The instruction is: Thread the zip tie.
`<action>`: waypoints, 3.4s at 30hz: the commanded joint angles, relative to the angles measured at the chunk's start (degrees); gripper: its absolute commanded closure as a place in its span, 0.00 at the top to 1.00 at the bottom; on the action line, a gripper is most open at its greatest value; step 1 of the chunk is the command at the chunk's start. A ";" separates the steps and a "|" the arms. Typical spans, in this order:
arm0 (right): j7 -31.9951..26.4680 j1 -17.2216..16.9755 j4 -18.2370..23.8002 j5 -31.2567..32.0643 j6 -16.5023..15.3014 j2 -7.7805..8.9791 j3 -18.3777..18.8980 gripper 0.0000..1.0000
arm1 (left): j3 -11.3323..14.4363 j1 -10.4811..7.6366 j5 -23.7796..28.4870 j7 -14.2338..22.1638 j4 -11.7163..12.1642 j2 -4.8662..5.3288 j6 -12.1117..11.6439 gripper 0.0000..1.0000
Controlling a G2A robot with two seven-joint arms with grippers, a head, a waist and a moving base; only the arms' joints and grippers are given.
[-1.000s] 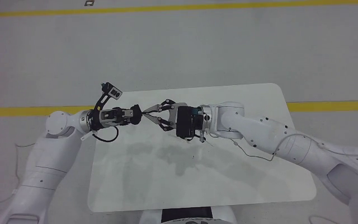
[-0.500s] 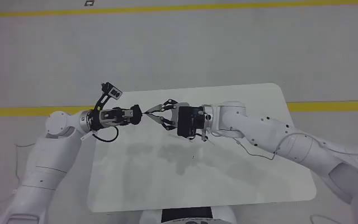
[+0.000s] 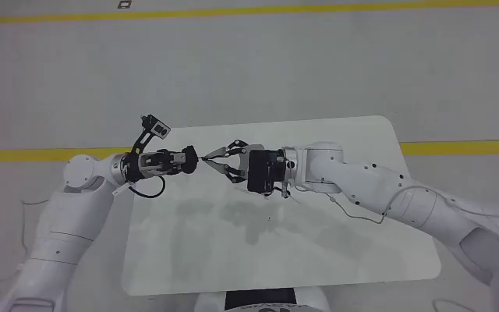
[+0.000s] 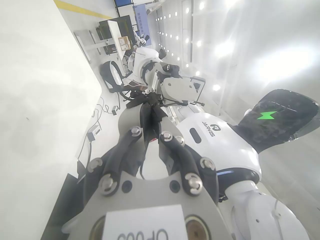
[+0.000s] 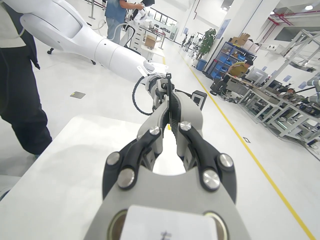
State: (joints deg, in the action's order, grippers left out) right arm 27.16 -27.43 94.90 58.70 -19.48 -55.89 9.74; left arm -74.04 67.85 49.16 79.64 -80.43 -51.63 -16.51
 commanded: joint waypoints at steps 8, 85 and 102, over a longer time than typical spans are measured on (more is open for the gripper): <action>0.65 0.11 -0.44 0.16 0.00 -0.18 0.00 0.00 | 0.00 0.00 0.00 0.00 0.00 0.00 0.00 0.00; -1.13 -0.23 -2.69 0.08 0.00 -0.73 0.00 0.00 | 0.00 0.00 0.00 0.00 0.00 0.00 0.00 0.00; 1.99 -0.15 -1.30 1.10 0.00 -0.16 0.00 0.00 | 0.00 0.00 0.00 0.00 0.00 0.00 0.00 0.00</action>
State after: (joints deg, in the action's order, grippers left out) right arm 29.17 -27.54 93.52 59.74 -19.48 -56.07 9.74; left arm -74.04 67.85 49.16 79.64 -80.43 -51.63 -16.51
